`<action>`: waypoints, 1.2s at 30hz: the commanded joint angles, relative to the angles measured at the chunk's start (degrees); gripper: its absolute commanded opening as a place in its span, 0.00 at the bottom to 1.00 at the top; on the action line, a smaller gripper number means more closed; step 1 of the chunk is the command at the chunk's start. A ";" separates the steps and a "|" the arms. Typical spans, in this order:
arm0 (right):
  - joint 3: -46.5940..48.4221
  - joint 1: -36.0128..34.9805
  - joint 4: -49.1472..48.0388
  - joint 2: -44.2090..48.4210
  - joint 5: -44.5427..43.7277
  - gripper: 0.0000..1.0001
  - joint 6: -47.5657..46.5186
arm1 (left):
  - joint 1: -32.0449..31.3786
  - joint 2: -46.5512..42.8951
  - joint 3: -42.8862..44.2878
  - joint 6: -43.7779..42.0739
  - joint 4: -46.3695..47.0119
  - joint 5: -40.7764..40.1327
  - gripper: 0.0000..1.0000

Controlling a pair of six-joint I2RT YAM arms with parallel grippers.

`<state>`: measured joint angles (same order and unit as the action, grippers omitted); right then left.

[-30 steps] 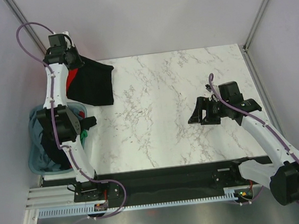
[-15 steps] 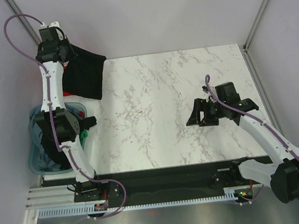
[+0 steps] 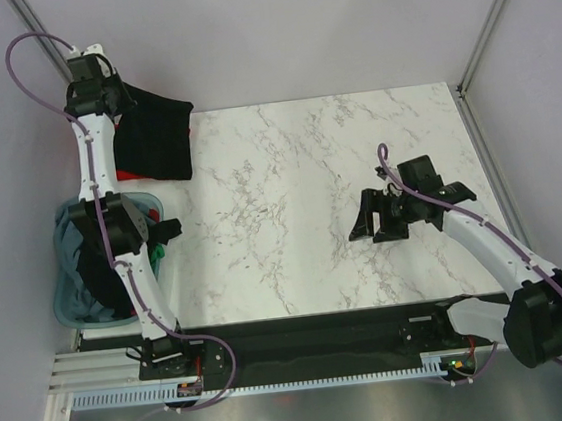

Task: Fold and stack the t-shirts
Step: Neatly place the folded tshirt to the corner, then reset both grippers

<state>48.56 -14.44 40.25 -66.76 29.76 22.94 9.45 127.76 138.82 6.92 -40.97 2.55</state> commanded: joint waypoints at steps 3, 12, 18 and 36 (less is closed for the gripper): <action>-0.74 -0.42 -2.28 -2.66 -0.14 0.81 -0.18 | 4.25 4.33 7.15 -0.94 5.19 2.99 0.03; -3.38 -1.82 -6.58 -7.50 -0.49 0.82 1.23 | 5.75 13.56 13.04 5.21 5.57 -10.45 1.00; -5.14 -5.06 -9.40 -6.37 -2.07 0.82 4.13 | 5.49 6.72 9.29 8.46 3.88 -9.94 1.00; -4.35 -12.90 -3.08 13.14 -8.31 0.83 11.95 | -4.00 -48.46 -58.25 16.72 4.93 4.04 1.00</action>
<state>43.53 -26.96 35.09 -56.16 22.94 33.36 4.16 84.23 90.54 19.57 -35.97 4.03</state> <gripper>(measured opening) 0.824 0.993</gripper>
